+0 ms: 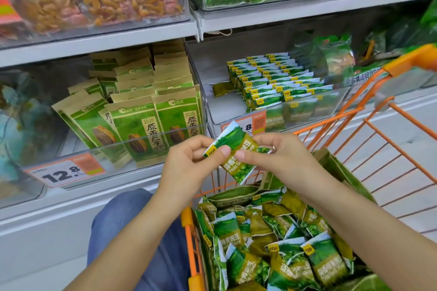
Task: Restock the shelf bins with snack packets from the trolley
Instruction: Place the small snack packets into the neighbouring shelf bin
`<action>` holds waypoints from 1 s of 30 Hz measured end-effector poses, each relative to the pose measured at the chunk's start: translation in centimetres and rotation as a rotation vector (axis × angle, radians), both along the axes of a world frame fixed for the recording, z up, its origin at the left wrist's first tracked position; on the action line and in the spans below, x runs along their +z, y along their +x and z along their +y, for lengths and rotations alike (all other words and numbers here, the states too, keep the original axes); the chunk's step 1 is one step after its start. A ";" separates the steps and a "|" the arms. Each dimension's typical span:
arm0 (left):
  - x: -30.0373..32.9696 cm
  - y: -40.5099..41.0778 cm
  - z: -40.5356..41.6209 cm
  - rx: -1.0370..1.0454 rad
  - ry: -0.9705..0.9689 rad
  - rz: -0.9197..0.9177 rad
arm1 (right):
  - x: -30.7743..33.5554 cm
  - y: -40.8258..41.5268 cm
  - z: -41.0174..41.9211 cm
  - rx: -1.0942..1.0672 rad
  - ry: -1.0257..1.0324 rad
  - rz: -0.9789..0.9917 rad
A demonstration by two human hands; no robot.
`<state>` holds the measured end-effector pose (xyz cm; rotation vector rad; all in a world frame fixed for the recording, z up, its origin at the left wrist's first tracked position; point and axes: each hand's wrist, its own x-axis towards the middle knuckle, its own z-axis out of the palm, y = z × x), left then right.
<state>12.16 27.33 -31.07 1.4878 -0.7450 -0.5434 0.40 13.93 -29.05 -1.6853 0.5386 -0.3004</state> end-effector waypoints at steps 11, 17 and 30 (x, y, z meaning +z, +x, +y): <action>4.1 1.4 -5.8 -0.159 0.098 -0.296 | 2.6 -0.3 -5.3 -0.027 -0.326 -0.122; 5.3 4.6 -14.6 -0.032 0.367 -0.424 | 3.3 -0.3 -12.4 -0.313 -0.466 -0.093; -1.7 7.9 -22.5 -0.409 1.143 -0.712 | 3.0 1.7 -17.3 -0.408 -0.480 0.002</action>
